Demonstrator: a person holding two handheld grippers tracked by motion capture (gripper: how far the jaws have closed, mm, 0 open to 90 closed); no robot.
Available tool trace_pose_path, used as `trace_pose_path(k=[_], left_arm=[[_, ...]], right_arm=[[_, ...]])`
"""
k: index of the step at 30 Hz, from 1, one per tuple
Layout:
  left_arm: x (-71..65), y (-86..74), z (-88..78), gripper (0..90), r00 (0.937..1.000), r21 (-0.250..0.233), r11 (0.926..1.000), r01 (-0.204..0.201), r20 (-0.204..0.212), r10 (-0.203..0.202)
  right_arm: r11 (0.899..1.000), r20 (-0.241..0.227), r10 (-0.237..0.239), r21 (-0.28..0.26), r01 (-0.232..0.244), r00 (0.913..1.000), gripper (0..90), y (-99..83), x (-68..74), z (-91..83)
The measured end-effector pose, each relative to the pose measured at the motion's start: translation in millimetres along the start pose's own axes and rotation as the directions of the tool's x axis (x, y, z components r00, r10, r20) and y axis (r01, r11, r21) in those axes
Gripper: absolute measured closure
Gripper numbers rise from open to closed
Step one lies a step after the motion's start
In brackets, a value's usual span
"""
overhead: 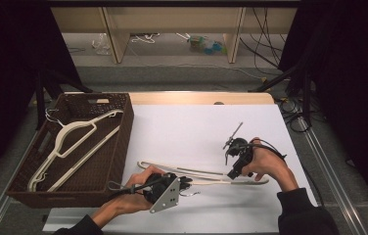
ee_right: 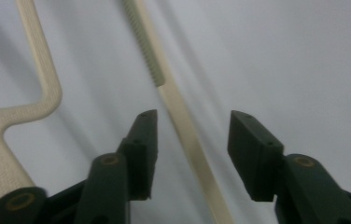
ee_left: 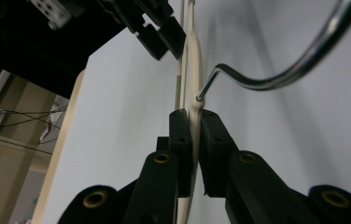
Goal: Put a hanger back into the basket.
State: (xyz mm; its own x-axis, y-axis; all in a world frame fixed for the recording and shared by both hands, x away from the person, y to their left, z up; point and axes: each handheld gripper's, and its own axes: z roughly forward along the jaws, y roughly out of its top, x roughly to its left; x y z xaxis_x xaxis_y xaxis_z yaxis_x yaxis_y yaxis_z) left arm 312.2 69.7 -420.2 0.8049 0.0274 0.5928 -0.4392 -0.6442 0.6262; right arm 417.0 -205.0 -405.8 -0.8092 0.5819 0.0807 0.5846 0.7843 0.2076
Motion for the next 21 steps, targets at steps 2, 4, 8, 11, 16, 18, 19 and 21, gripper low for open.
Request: trace_pose_path(k=[2,4,8,11,16,18,19,21], left_arm=[[4.4,2.5,-2.8,85.6,0.9999,0.0,1.0,0.001,-0.015,-0.001],[9.1,5.2,-5.2,85.8,0.9996,0.002,0.9998,0.018,-0.02,-0.018],[13.9,8.2,-8.6,85.8,0.9982,0.03,0.9982,0.051,-0.032,-0.051],[19.4,11.0,-12.0,85.8,0.998,0.014,0.998,0.061,-0.014,-0.061],[31.6,11.1,-15.5,85.8,0.9962,0.015,0.9961,0.087,-0.002,-0.087],[31.6,9.4,-19.5,85.8,0.9835,0.042,0.9827,0.18,-0.023,-0.179],[31.8,8.7,-21.3,85.8,0.9722,0.049,0.9711,0.233,-0.034,-0.232],[35.7,8.0,-23.3,85.8,0.9657,0.041,0.9654,0.258,-0.045,-0.256]], right_arm=[[0.995,0.046,0.016,-0.095,-0.011,0.9988,49.0,-4.1,1.7,-22.3],[0.984,0.07,0.028,-0.175,-0.016,0.9972,47.0,-8.3,2.9,-41.2],[0.962,0.102,0.078,-0.27,-0.048,0.9917,44.9,-14.9,2.3,-68.5],[0.946,0.094,0.103,-0.317,-0.068,0.9903,43.5,-19.1,0.3,-78.9],[0.909,0.096,0.134,-0.409,-0.083,0.9864,42.4,-27.7,-1.3,-91.4],[0.903,0.108,0.143,-0.42,-0.085,0.9838,41.3,-31.6,-0.7,-95.9],[0.898,0.101,0.17,-0.426,-0.112,0.9803,40.6,-34.5,1.1,-99.8],[0.89,0.123,0.138,-0.451,-0.069,0.9828,40.1,-39.7,-1.5,-103.6]])
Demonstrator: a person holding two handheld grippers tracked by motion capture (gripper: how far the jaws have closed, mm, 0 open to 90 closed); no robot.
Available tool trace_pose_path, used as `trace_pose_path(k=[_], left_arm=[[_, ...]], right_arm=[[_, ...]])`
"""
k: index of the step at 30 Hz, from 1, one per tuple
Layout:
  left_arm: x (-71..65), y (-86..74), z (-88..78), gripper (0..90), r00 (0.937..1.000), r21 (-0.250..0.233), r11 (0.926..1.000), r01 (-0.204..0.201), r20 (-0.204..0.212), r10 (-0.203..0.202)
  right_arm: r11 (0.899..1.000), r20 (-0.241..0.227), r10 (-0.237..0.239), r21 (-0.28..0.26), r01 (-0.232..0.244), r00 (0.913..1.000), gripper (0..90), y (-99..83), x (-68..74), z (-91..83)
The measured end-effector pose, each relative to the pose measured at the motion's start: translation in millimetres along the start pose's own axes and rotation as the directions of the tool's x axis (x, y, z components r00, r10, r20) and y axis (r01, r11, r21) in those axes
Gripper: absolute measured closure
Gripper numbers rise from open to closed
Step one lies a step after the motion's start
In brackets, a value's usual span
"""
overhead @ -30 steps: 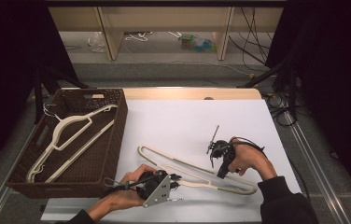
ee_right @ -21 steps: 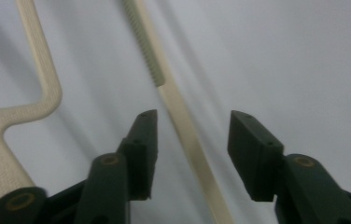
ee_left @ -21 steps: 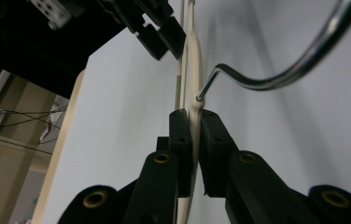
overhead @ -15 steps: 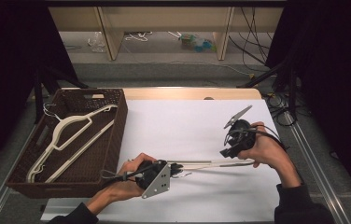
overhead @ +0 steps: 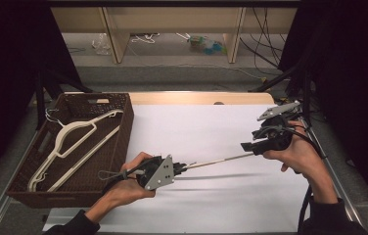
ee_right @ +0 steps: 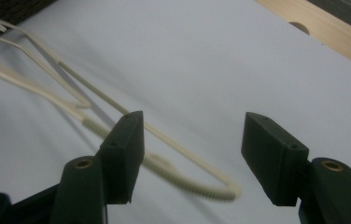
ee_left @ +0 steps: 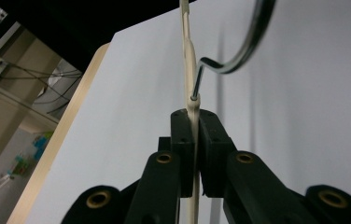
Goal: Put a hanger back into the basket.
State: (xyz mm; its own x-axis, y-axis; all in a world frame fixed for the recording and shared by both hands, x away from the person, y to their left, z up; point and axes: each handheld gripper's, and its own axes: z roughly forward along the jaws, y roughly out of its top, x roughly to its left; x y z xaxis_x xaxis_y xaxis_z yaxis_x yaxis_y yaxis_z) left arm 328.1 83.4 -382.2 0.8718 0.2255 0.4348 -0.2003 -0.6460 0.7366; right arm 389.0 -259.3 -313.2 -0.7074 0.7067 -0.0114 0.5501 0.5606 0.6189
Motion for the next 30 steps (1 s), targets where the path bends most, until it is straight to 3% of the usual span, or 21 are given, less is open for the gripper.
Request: trace_pose_path(k=[1,2,6,8,9,12,13,20,21,24,25,26,27,28,29,30], left_arm=[[2.9,0.6,-2.0,85.8,0.9993,0.003,0.9993,0.037,-0.001,-0.037],[4.1,1.0,-2.7,85.8,0.9991,0.003,0.9991,0.043,-0.003,-0.043],[10.0,3.3,-8.1,85.8,0.9888,-0.002,0.9888,0.149,0.005,-0.149],[13.9,4.5,-11.0,85.8,0.9825,0.004,0.9825,0.186,-0.002,-0.186],[15.1,4.7,-12.5,85.8,0.9757,-0.003,0.9757,0.219,-0.007,-0.219],[23.0,4.5,-18.2,85.8,0.9635,-0.013,0.9636,0.267,-0.017,-0.267],[25.9,3.9,-21.0,85.8,0.9488,-0.026,0.949,0.314,-0.025,-0.315],[33.4,5.3,-34.5,85.8,0.9202,-0.067,0.9187,0.389,-0.016,-0.391],[33.7,5.9,-36.1,85.8,0.9108,-0.071,0.9088,0.411,-0.011,-0.413],[36.7,8.4,-42.9,85.8,0.8996,-0.08,0.897,0.435,-0.005,-0.437],[37.1,9.5,-45.2,85.8,0.8884,-0.088,0.8851,0.457,-0.005,-0.459],[38.0,10.1,-47.0,85.8,0.8839,-0.09,0.8803,0.466,-0.001,-0.468],[38.2,10.9,-48.9,85.8,0.8695,-0.097,0.8648,0.493,0.014,-0.494],[38.0,12.5,-51.9,85.8,0.857,-0.101,0.8517,0.514,0.022,-0.515],[38.8,13.6,-54.4,85.8,0.8562,-0.104,0.8503,0.516,0.028,-0.516],[39.1,15.1,-57.6,85.8,0.8476,-0.104,0.8416,0.53,0.033,-0.53]], right_arm=[[1.0,0.014,0.029,-0.002,-0.029,0.9995,39.9,-0.8,1.5,-3.0],[0.999,0.022,0.03,-0.034,-0.029,0.9993,39.7,-4.1,1.8,-4.9],[0.997,0.035,0.051,-0.051,-0.049,0.9981,38.2,-13.0,4.5,-7.3],[0.997,0.039,0.047,-0.067,-0.044,0.9981,37.2,-18.2,5.3,-7.6],[0.995,0.038,0.065,-0.08,-0.062,0.9972,36.9,-20.7,7.2,-7.3],[0.991,0.042,0.072,-0.115,-0.066,0.9965,34.9,-29.3,10.4,-3.9],[0.992,0.033,0.072,-0.11,-0.068,0.9969,34.8,-31.8,11.9,-3.2],[0.987,0.067,0.082,-0.147,-0.071,0.9944,33.5,-47.7,28.9,11.4],[0.986,0.068,0.093,-0.144,-0.083,0.9933,33.1,-49.9,32.7,14.8],[0.99,0.049,0.076,-0.122,-0.07,0.9959,33.1,-56.9,41.0,24.6],[0.99,0.039,0.085,-0.113,-0.08,0.9956,33.1,-59.3,45.2,27.5],[0.991,0.037,0.082,-0.112,-0.077,0.996,33.1,-61.5,47.6,29.6],[0.99,0.027,0.098,-0.105,-0.095,0.9948,32.8,-62.5,50.3,30.7],[0.992,0.013,0.083,-0.096,-0.082,0.9965,32.5,-64.3,51.5,32.5],[0.989,-0.012,0.104,-0.102,-0.105,0.9945,32.5,-66.1,55.1,34.2],[0.989,-0.013,0.096,-0.108,-0.097,0.9953,32.3,-67.9,56.5,35.7]])
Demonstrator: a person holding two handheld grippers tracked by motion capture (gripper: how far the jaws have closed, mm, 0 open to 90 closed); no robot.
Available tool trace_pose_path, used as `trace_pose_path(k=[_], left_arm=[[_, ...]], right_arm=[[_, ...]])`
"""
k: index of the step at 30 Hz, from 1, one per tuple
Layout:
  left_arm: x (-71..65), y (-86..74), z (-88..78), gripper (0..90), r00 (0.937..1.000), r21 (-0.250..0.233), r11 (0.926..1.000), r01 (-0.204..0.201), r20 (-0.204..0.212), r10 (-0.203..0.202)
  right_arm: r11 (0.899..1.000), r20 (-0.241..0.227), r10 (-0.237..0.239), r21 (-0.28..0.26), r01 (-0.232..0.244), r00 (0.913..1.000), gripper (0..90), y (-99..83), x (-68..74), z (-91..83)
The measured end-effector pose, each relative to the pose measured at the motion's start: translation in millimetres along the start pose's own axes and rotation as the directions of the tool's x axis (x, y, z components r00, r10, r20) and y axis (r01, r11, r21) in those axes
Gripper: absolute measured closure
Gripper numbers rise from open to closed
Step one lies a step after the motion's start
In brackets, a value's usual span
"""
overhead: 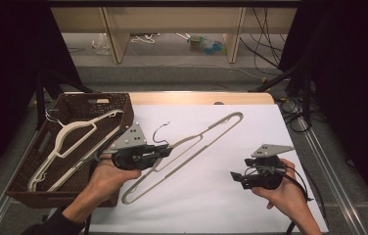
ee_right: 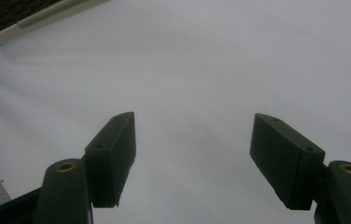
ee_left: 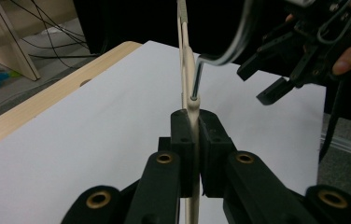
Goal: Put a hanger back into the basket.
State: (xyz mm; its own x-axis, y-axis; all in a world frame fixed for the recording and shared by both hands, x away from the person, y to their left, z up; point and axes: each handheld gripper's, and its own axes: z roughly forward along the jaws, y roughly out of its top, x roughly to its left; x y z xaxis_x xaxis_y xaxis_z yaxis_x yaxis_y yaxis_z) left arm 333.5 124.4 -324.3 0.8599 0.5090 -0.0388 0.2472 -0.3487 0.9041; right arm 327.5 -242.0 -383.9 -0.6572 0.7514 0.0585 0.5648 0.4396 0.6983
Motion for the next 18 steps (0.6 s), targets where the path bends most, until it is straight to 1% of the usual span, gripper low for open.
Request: trace_pose_path(k=[1,3,5,6,7,8,9,10,11,12,13,14,17,18], left_arm=[[-0.3,1.3,-2.3,85.8,0.9999,-0.008,0.9999,0.014,0.0,-0.014],[-0.5,6.1,-9.5,85.8,0.9994,-0.026,0.999,0.036,-0.003,-0.036],[-0.9,10.7,-14.8,85.8,0.9984,-0.046,0.9974,0.056,-0.009,-0.056],[0.0,13.1,-17.1,85.8,0.9981,-0.049,0.9969,0.061,-0.002,-0.062],[-0.2,15.3,-19.3,85.8,0.997,-0.052,0.9957,0.077,-0.002,-0.077],[0.3,18.1,-22.2,85.8,0.9972,-0.052,0.9959,0.074,-0.005,-0.075],[1.1,20.9,-25.6,85.8,0.9967,-0.054,0.9952,0.081,-0.006,-0.082],[1.3,23.8,-29.5,85.8,0.9948,-0.057,0.9933,0.101,-0.007,-0.101],[3.0,27.3,-34.0,85.8,0.9952,-0.059,0.9935,0.097,-0.008,-0.097],[3.8,30.6,-38.7,85.8,0.9943,-0.063,0.9926,0.104,-0.015,-0.105],[5.2,35.2,-44.7,85.8,0.9953,-0.062,0.9939,0.092,-0.026,-0.093],[7.0,38.5,-49.5,85.8,0.9955,-0.063,0.9941,0.089,-0.028,-0.091],[13.4,47.3,-64.3,85.8,0.9922,-0.08,0.9896,0.12,-0.026,-0.122],[15.5,50.3,-69.4,85.8,0.9904,-0.089,0.9871,0.133,-0.027,-0.136]], right_arm=[[1.0,-0.002,0.005,-0.001,-0.005,1.0,31.7,-1.9,2.6,0.7],[1.0,-0.006,-0.019,-0.001,0.019,0.9998,31.3,-5.6,4.1,1.8],[1.0,-0.021,-0.013,0.003,0.013,0.9997,31.2,-10.2,7.9,3.1],[1.0,-0.031,-0.01,0.002,0.01,0.9995,30.8,-12.4,9.2,4.4],[1.0,-0.038,-0.014,-0.003,0.014,0.9992,30.8,-14.9,9.5,6.1],[1.0,-0.047,0.001,0.002,-0.001,0.9989,30.8,-16.8,11.1,7.5],[1.0,-0.051,0.001,0.012,-0.001,0.9987,30.8,-18.4,11.5,8.4],[1.0,-0.046,0.004,-0.002,-0.004,0.999,30.8,-20.4,11.8,10.4],[1.0,-0.052,0.006,0.016,-0.005,0.9986,30.8,-21.2,11.4,9.7],[1.0,-0.049,-0.02,0.006,0.02,0.9986,30.8,-22.8,9.5,11.5],[1.0,-0.053,-0.008,0.019,0.009,0.9985,30.9,-22.9,9.2,10.6],[1.0,-0.045,0.017,0.005,-0.016,0.9989,30.9,-24.5,10.7,11.6],[1.0,-0.047,0.013,0.003,-0.013,0.9988,30.9,-25.7,10.5,10.9],[1.0,-0.052,0.012,0.013,-0.012,0.9986,30.9,-25.7,10.4,9.8]])
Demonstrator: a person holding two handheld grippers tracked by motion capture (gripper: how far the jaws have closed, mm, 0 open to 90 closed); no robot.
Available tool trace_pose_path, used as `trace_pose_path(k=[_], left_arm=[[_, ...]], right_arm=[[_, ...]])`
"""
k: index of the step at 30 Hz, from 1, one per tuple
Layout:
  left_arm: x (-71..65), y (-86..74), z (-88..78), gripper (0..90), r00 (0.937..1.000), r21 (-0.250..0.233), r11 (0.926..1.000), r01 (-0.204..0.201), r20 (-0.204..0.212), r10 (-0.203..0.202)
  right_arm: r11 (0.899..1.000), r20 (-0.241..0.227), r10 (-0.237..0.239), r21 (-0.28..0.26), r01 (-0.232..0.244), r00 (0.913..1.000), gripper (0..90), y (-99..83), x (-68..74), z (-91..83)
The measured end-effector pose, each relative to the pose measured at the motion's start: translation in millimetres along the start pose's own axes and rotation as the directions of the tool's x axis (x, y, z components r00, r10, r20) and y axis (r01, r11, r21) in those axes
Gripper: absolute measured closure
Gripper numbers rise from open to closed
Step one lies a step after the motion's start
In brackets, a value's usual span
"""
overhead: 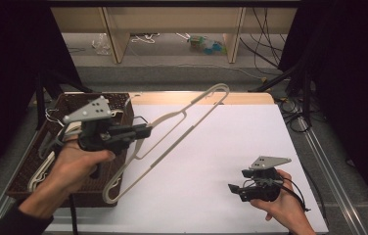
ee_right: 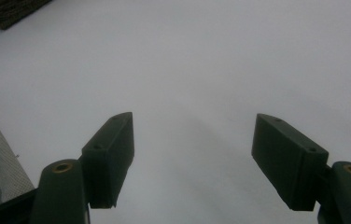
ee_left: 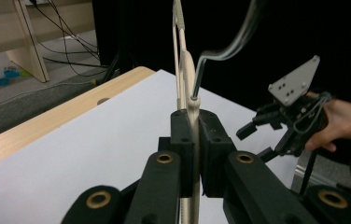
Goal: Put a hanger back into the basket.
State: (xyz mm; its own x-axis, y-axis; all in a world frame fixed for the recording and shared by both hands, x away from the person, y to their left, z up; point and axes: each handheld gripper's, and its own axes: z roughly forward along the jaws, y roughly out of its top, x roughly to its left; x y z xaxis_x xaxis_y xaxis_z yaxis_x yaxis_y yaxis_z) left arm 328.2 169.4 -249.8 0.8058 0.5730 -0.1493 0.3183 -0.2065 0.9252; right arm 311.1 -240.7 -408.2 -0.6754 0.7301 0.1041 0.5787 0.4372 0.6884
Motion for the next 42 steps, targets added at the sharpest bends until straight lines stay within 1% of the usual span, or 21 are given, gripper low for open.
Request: trace_pose_path(k=[3,4,6,10,11,13,14,17,18,20,21,22,25,26,27,28,29,34,35,36,42], left_arm=[[5.9,11.4,-14.2,85.8,0.9997,-0.014,0.9999,0.0,-0.025,0.0],[7.3,14.8,-18.7,85.8,0.9992,-0.011,0.9999,-0.009,-0.04,0.009],[11.1,20.0,-27.3,85.8,0.998,-0.012,0.9998,-0.015,-0.061,0.014],[22.2,23.1,-41.7,85.8,0.9944,-0.002,0.9999,-0.012,-0.105,0.012],[26.4,22.7,-45.1,85.8,0.9933,-0.001,1.0,-0.008,-0.115,0.007],[36.8,21.2,-51.6,85.8,0.9908,0.0,1.0,0.005,-0.135,-0.005],[42.3,20.4,-54.7,85.8,0.9886,-0.001,1.0,0.01,-0.15,-0.01],[59.0,18.0,-63.6,85.8,0.9823,0.006,0.9998,0.02,-0.186,-0.019],[64.6,17.4,-66.4,85.8,0.9802,0.008,0.9997,0.024,-0.197,-0.022],[75.5,16.3,-71.6,85.8,0.9764,0.017,0.9997,0.016,-0.216,-0.012],[80.7,15.3,-74.2,85.8,0.9737,0.024,0.9996,0.011,-0.228,-0.005],[84.6,13.8,-77.1,85.8,0.9696,0.039,0.9989,0.027,-0.244,-0.017],[103.5,7.9,-84.1,85.8,0.9603,0.073,0.9973,0.009,-0.279,0.012],[106.7,6.5,-85.4,85.8,0.9592,0.079,0.9969,0.006,-0.282,0.017],[113.1,2.7,-87.8,85.8,0.9563,0.064,0.9977,0.019,-0.292,0.0],[118.2,-0.2,-91.3,85.8,0.9541,0.075,0.9968,0.029,-0.299,-0.006],[123.0,-3.6,-93.9,85.8,0.9506,0.073,0.9967,0.036,-0.31,-0.012],[143.4,-19.2,-104.3,85.8,0.937,0.093,0.9943,0.052,-0.349,-0.016],[148.2,-23.2,-106.0,85.8,0.9359,0.099,0.9936,0.056,-0.352,-0.017],[151.6,-26.6,-107.4,85.8,0.9353,0.103,0.9928,0.062,-0.353,-0.021],[164.9,-45.2,-109.0,85.8,0.9344,0.131,0.9878,0.084,-0.355,-0.033]], right_arm=[[1.0,-0.008,-0.003,0.015,0.003,1.0,30.8,-0.9,0.2,-0.9],[1.0,-0.002,0.0,-0.007,0.0,1.0,30.8,-2.1,1.0,1.2],[1.0,-0.01,0.006,0.011,-0.006,0.9999,30.8,-2.5,1.2,0.8],[1.0,-0.008,-0.001,0.009,0.001,1.0,30.8,-4.0,-0.4,1.6],[1.0,-0.005,0.004,0.005,-0.004,1.0,30.8,-4.3,-0.3,1.4],[1.0,-0.001,-0.016,-0.006,0.016,0.9999,30.7,-5.2,-1.6,1.8],[1.0,-0.01,-0.004,0.006,0.004,0.9999,30.2,-4.7,-0.9,-0.1],[1.0,0.014,0.012,-0.016,-0.011,0.9998,26.5,-6.1,1.6,0.8],[1.0,0.012,-0.018,-0.004,0.018,0.9998,26.5,-6.3,0.5,0.1],[1.0,0.002,-0.002,0.0,0.002,1.0,26.5,-6.6,2.8,0.4],[1.0,0.002,-0.022,0.001,0.022,0.9997,26.5,-6.9,2.0,1.2],[1.0,-0.003,-0.009,0.004,0.009,1.0,26.5,-6.7,3.0,1.2],[1.0,0.005,-0.013,-0.021,0.013,0.9999,26.5,-7.9,3.1,4.2],[0.999,0.014,-0.043,-0.033,0.043,0.999,26.5,-8.4,1.1,5.3],[0.999,0.015,-0.042,-0.031,0.042,0.999,26.5,-8.6,1.3,5.1],[1.0,0.017,-0.018,-0.016,0.019,0.9997,26.5,-9.0,3.2,3.9],[1.0,0.018,-0.022,-0.019,0.022,0.9996,26.5,-9.2,3.1,3.8],[1.0,0.004,-0.01,0.02,0.01,0.9999,26.5,-9.6,3.8,1.6],[1.0,0.01,-0.01,-0.002,0.01,0.9999,26.5,-10.6,4.4,3.8],[1.0,0.004,-0.013,0.009,0.013,0.9999,26.5,-10.3,4.4,3.5],[1.0,-0.001,-0.022,0.007,0.022,0.9998,26.5,-9.1,5.4,3.1]])
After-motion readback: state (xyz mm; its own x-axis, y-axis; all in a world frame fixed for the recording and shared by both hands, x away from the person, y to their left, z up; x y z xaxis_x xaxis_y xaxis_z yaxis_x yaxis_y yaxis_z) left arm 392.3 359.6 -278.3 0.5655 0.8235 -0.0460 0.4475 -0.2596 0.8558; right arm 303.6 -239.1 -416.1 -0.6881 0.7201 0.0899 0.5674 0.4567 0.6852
